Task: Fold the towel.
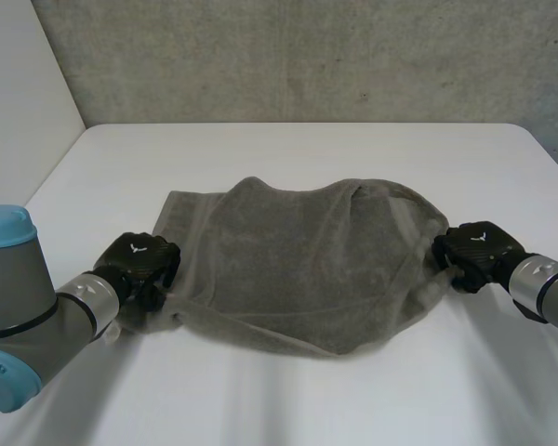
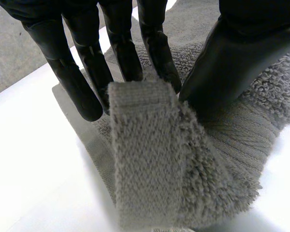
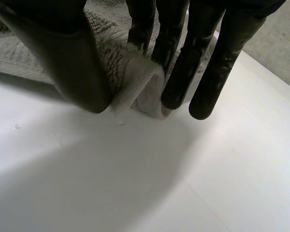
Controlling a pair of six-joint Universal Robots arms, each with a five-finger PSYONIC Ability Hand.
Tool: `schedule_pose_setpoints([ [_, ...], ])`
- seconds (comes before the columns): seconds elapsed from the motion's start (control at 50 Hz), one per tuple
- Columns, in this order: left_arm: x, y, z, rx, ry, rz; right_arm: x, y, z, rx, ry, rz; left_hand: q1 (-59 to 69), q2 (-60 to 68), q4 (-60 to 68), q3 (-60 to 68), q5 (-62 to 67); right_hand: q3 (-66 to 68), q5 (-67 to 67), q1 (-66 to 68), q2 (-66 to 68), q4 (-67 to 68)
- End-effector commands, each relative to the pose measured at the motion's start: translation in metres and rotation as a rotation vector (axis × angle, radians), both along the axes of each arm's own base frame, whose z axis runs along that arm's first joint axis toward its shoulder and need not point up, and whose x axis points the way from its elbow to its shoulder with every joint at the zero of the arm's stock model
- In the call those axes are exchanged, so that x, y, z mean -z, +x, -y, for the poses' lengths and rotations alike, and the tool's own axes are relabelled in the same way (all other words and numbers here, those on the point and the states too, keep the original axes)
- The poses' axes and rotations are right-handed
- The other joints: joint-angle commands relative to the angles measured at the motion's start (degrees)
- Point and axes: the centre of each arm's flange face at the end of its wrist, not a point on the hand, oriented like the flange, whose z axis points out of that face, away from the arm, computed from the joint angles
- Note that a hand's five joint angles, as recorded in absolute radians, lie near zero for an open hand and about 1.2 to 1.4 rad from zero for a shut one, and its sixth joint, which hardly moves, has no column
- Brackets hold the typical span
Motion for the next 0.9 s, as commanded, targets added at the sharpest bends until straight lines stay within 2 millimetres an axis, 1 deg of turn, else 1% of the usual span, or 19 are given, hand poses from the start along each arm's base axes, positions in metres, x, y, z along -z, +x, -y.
schedule_pose_setpoints([
  [0.02, 0.0, 0.0, 0.0, -0.002, -0.001, -0.001, 0.0, 0.003, 0.001, -0.006, -0.005, 0.004, -7.8, -7.8, -7.6, -8.0, -17.4, 18.3, 18.0, 17.1, 17.7, 18.1],
  [0.08, -0.003, 0.0, 0.002, -0.006, -0.011, -0.002, -0.008, 0.007, -0.001, -0.011, -0.025, 0.007, -7.6, -7.7, -7.4, -7.8, -17.2, 18.3, 18.0, 17.1, 17.7, 18.1],
  [0.12, -0.01, 0.0, 0.007, -0.01, -0.036, -0.009, -0.035, 0.009, -0.001, -0.007, -0.09, 0.03, -7.1, -7.2, -6.9, -7.3, -16.7, 18.3, 18.0, 17.1, 17.7, 18.1],
  [0.14, -0.01, 0.0, 0.007, -0.01, -0.037, -0.009, -0.035, 0.009, -0.001, -0.007, -0.091, 0.03, -7.1, -7.2, -6.9, -7.3, -16.7, 18.3, 18.0, 17.1, 17.7, 18.1],
  [0.16, -0.014, 0.0, 0.009, -0.013, -0.051, -0.011, -0.053, 0.009, -0.002, 0.004, -0.129, 0.055, -5.9, -6.0, -5.7, -6.1, -15.5, 18.3, 18.0, 17.1, 17.7, 18.1],
  [0.18, -0.014, 0.0, 0.009, -0.013, -0.052, -0.011, -0.053, 0.009, -0.002, 0.004, -0.13, 0.055, -5.9, -6.0, -5.7, -6.1, -15.5, 18.3, 18.0, 17.1, 17.7, 18.1],
  [0.22, -0.032, 0.0, 0.014, -0.019, -0.108, -0.027, -0.085, 0.008, -0.003, 0.027, -0.195, 0.109, 2.3, 2.2, 2.5, 2.1, -7.3, 18.3, 18.0, 17.1, 17.7, 18.1],
  [0.24, -0.032, 0.0, 0.014, -0.019, -0.108, -0.027, -0.085, 0.008, -0.003, 0.028, -0.196, 0.109, 2.3, 2.3, 2.5, 2.1, -7.3, 18.3, 18.0, 17.1, 17.7, 18.1],
  [0.28, -0.049, -0.001, 0.016, -0.028, -0.154, -0.057, -0.115, 0.006, -0.002, 0.043, -0.252, 0.157, 8.3, 8.3, 8.5, 8.1, -1.3, 18.3, 18.0, 17.1, 17.7, 18.1],
  [0.34, -0.057, -0.001, 0.016, -0.032, -0.172, -0.072, -0.13, 0.005, -0.004, 0.05, -0.278, 0.177, 8.4, 8.3, 8.6, 8.2, -1.2, 18.3, 18.0, 17.1, 17.7, 18.1],
  [0.38, -0.074, -0.001, 0.015, -0.035, -0.218, -0.096, -0.157, 0.006, -0.014, 0.044, -0.317, 0.199, 8.4, 8.3, 8.6, 8.2, -1.2, 18.3, 18.0, 17.1, 17.7, 18.1],
  [0.48, -0.092, 0.002, 0.011, -0.04, -0.27, -0.112, -0.185, -0.005, -0.022, 0.064, -0.344, 0.198, 8.4, 8.3, 8.6, 8.2, -1.2, 18.3, 18.0, 17.1, 17.7, 18.1],
  [0.58, -0.101, 0.004, 0.006, -0.042, -0.295, -0.119, -0.192, -0.015, -0.023, 0.098, -0.332, 0.191, 8.4, 8.3, 8.6, 8.2, -1.2, 18.3, 18.0, 17.1, 17.7, 18.1],
  [0.72, -0.089, 0.005, 0.003, -0.034, -0.252, -0.11, -0.188, -0.016, -0.027, 0.103, -0.308, 0.185, 8.4, 8.3, 8.6, 8.2, -1.2, 18.3, 18.0, 17.1, 17.7, 18.1],
  [0.76, -0.072, 0.004, 0.001, -0.029, -0.195, -0.091, -0.177, -0.016, -0.028, 0.104, -0.269, 0.185, 8.4, 8.3, 8.6, 8.2, -1.2, 18.3, 18.0, 17.1, 17.7, 18.1],
  [0.78, -0.072, 0.004, 0.001, -0.029, -0.195, -0.091, -0.177, -0.016, -0.028, 0.104, -0.268, 0.185, 8.4, 8.3, 8.6, 8.2, -1.2, 18.3, 18.0, 17.1, 17.7, 18.1],
  [0.82, -0.044, 0.001, 0.0, -0.018, -0.106, -0.066, -0.159, -0.014, -0.027, 0.102, -0.221, 0.179, 8.4, 8.3, 8.6, 8.2, -1.2, 18.3, 18.0, 17.1, 17.7, 18.1],
  [0.84, -0.044, 0.001, 0.0, -0.018, -0.106, -0.066, -0.159, -0.014, -0.027, 0.102, -0.221, 0.179, 8.4, 8.3, 8.6, 8.2, -1.2, 18.3, 18.0, 17.1, 17.7, 18.1],
  [0.9, -0.024, 0.001, 0.002, -0.023, -0.043, -0.053, -0.137, -0.012, -0.024, 0.091, -0.153, 0.154, 8.4, 8.3, 8.6, 8.2, -1.2, 18.3, 18.0, 17.1, 17.7, 18.1],
])
